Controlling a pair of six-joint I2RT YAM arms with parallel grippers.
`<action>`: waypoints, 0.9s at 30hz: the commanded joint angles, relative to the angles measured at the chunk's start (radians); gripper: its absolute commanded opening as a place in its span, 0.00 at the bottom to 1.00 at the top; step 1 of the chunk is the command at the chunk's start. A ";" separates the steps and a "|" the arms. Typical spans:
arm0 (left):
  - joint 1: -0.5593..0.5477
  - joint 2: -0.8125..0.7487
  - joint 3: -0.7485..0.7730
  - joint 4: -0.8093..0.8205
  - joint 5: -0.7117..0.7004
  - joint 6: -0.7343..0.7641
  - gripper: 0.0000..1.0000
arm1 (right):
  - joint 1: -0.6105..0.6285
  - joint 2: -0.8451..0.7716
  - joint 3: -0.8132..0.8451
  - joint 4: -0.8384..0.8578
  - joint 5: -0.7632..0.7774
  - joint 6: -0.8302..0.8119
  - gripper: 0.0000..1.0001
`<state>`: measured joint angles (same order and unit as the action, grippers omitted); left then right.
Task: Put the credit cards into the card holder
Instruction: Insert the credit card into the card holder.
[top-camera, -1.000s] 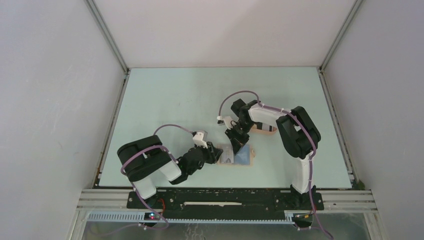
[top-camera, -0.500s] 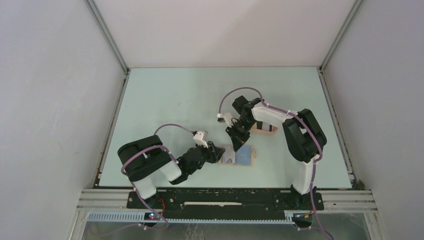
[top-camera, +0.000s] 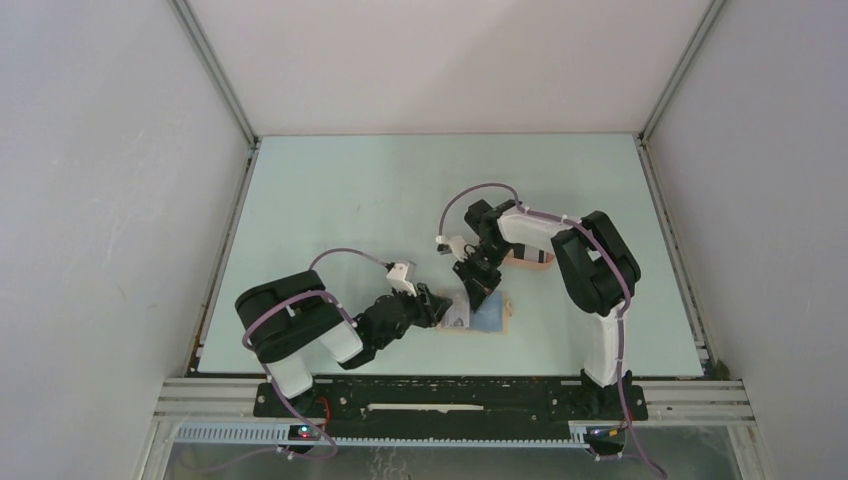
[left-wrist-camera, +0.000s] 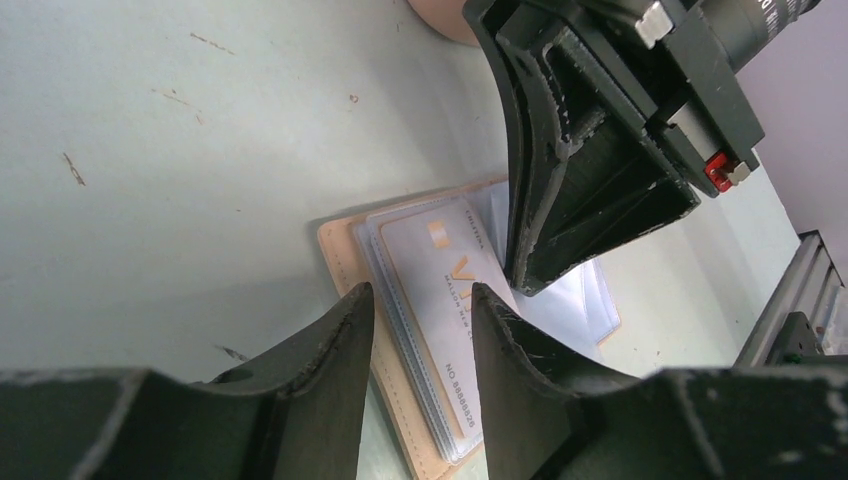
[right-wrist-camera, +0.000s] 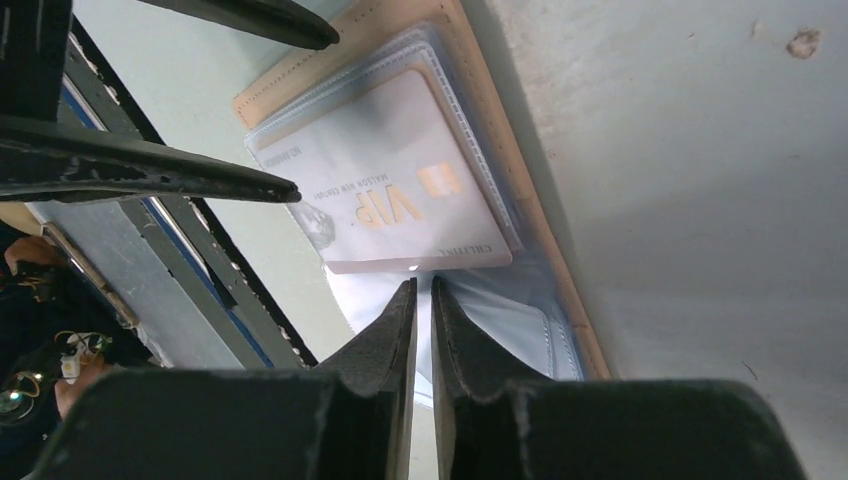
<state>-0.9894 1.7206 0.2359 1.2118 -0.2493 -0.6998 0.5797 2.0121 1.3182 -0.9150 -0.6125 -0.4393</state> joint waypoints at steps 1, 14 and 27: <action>-0.007 -0.018 -0.003 -0.038 0.036 -0.056 0.46 | -0.001 0.019 0.018 0.007 -0.059 0.023 0.17; -0.018 0.021 0.034 -0.094 0.068 -0.096 0.42 | -0.023 0.046 0.047 0.081 -0.162 0.128 0.17; -0.017 -0.057 -0.011 -0.069 -0.008 -0.085 0.47 | -0.039 -0.058 0.036 0.108 0.029 0.086 0.21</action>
<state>-0.9928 1.7203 0.2398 1.1587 -0.2302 -0.7868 0.5499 2.0380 1.3251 -0.8726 -0.6811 -0.3141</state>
